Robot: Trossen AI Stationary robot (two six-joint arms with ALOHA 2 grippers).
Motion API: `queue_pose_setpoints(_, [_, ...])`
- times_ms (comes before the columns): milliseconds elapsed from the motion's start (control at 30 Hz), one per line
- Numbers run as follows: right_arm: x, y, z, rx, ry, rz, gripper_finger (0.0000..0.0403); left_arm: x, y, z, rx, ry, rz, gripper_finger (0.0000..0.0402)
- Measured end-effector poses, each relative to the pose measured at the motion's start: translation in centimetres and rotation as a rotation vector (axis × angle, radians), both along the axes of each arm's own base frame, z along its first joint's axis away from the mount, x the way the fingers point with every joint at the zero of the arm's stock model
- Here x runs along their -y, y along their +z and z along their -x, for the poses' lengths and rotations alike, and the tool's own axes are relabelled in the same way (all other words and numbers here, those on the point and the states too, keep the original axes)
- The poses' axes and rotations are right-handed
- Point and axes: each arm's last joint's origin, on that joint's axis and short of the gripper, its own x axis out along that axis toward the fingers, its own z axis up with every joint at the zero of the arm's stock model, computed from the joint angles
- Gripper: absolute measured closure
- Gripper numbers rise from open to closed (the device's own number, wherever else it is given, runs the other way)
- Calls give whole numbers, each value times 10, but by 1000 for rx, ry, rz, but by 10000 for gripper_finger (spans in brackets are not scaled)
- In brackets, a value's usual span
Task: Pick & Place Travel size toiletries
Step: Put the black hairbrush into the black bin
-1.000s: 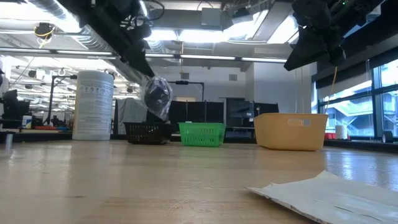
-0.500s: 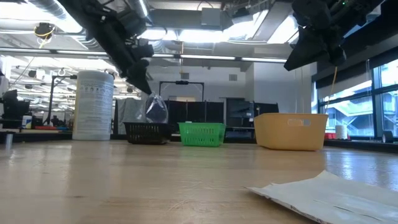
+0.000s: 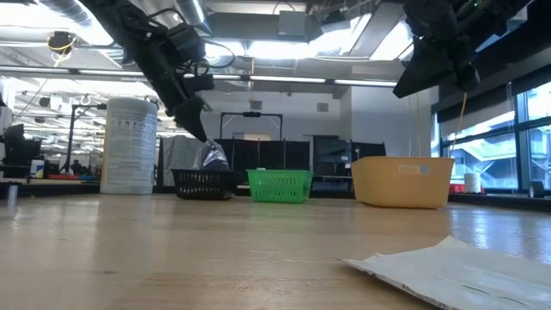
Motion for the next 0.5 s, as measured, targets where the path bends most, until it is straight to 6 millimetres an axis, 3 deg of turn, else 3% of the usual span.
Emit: queue_pose_setpoints(500, [-4, -2, 0, -3, 41, -143, 372, 0, 0, 0, -20, -19, -19, 268])
